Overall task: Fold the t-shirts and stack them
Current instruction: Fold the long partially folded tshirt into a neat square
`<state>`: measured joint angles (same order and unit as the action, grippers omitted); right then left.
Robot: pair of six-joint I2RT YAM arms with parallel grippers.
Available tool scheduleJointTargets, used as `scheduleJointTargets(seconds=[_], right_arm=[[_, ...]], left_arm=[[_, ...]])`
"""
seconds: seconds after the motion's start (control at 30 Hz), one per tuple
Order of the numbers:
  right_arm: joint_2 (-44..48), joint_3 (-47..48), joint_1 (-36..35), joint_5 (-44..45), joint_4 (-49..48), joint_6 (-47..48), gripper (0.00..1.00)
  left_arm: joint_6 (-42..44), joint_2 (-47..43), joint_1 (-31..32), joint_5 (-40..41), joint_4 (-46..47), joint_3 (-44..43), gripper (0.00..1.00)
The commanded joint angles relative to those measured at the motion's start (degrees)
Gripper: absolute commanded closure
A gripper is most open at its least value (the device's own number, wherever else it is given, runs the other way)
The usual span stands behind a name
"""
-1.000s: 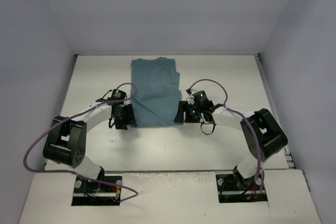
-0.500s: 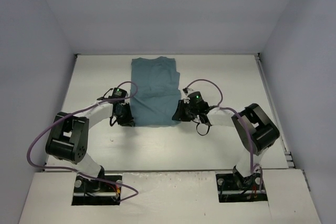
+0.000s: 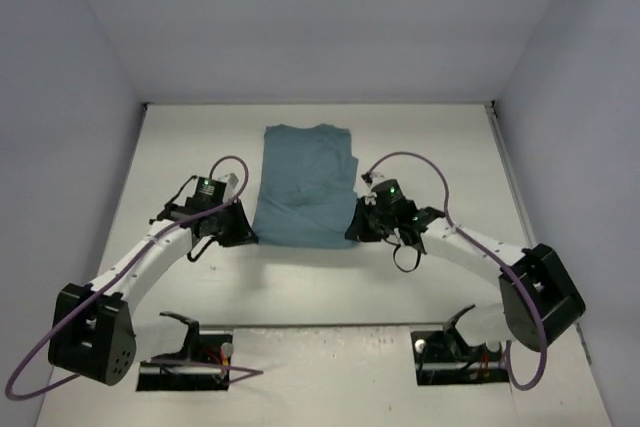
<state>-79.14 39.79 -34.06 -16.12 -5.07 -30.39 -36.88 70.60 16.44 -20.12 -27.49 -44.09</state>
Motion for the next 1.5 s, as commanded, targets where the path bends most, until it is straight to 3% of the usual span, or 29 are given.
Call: scheduleJointTargets(seconds=[0.0, 0.33, 0.5, 0.7, 1.13, 1.47], right_arm=[[9.12, -2.34, -0.29, 5.18, 11.9, 0.05, 1.0], [19.25, -6.22, -6.11, 4.71, 17.39, -7.13, 0.97], [18.88, -1.14, -7.08, 4.21, 20.72, -8.49, 0.95], [8.48, 15.11, -5.25, 8.34, 30.14, -2.81, 0.93], [-21.59, 47.18, 9.28, -4.95, 34.85, 8.4, 0.89], [-38.39, 60.45, 13.1, -10.93, 35.22, 10.0, 0.88]], left_arm=[[-3.79, -10.43, 1.42, -0.68, -5.65, 4.54, 1.0], [-12.16, -25.06, 8.61, 0.69, -11.51, 11.04, 1.0], [-11.26, -25.94, 8.95, 2.45, -14.61, 4.72, 1.0], [-6.79, -16.34, 8.02, 7.87, -15.72, -8.88, 1.0], [1.24, 15.14, -1.45, 7.01, -13.94, -35.2, 1.0], [4.37, 35.25, -4.6, 3.39, -13.98, -50.34, 0.99]])
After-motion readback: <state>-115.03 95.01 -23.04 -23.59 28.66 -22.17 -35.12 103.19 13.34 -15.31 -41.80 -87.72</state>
